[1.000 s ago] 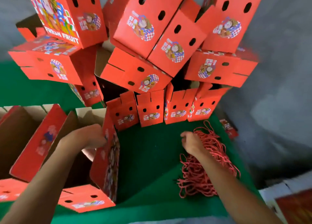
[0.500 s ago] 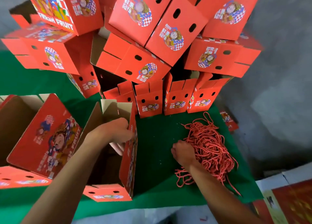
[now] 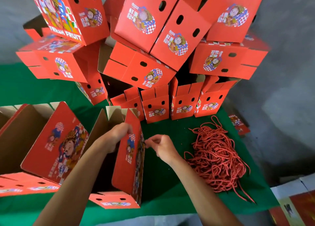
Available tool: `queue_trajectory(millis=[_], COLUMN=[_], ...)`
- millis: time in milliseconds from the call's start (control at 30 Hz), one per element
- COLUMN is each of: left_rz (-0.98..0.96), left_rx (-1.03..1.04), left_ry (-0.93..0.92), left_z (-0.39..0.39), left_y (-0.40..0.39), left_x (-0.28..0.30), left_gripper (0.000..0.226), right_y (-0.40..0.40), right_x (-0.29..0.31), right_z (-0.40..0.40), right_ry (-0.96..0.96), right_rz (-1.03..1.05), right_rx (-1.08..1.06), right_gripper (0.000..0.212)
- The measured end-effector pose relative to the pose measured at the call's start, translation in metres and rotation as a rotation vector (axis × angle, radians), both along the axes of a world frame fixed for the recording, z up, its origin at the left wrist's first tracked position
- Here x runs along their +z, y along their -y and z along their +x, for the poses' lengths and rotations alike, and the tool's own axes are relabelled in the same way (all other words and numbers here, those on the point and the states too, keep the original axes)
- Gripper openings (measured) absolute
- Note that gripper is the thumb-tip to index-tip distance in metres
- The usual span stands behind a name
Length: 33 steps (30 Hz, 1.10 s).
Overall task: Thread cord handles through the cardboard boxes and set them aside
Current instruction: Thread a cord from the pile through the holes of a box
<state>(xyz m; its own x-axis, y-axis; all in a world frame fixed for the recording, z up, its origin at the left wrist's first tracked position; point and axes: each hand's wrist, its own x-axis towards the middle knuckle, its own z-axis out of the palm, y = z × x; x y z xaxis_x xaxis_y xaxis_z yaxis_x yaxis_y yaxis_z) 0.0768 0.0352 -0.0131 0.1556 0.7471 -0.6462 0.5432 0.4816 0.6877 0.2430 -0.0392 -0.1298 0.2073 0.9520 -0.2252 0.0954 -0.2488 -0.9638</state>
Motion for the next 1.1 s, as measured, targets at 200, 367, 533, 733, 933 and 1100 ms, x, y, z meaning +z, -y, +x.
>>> queue_trajectory(millis=[200, 367, 533, 733, 933, 1100], left_rz=[-0.018, -0.012, 0.004, 0.002, 0.03, -0.014], left_rx=[0.007, 0.006, -0.03, -0.068, -0.056, -0.026], left_ry=[0.029, 0.038, 0.013, 0.019, 0.018, 0.195], left_z=[-0.009, -0.016, -0.018, -0.021, -0.021, -0.018], left_y=[0.002, 0.001, 0.0, -0.002, -0.003, 0.005], left_x=[-0.004, -0.009, -0.011, -0.014, -0.018, -0.014], left_gripper=[0.036, 0.039, 0.04, 0.042, 0.044, 0.074], right_y=[-0.003, -0.01, -0.017, -0.021, -0.024, -0.031], right_x=[-0.005, -0.013, -0.022, -0.027, -0.027, -0.022], right_z=[-0.019, -0.027, -0.029, -0.026, -0.021, -0.018], right_ry=[-0.328, -0.256, 0.047, 0.298, 0.145, -0.066], right_rz=[-0.031, -0.02, 0.02, 0.056, 0.071, 0.011], right_rx=[-0.026, -0.022, 0.061, 0.117, 0.074, 0.114], right_gripper=[0.017, 0.013, 0.017, 0.018, 0.015, 0.017])
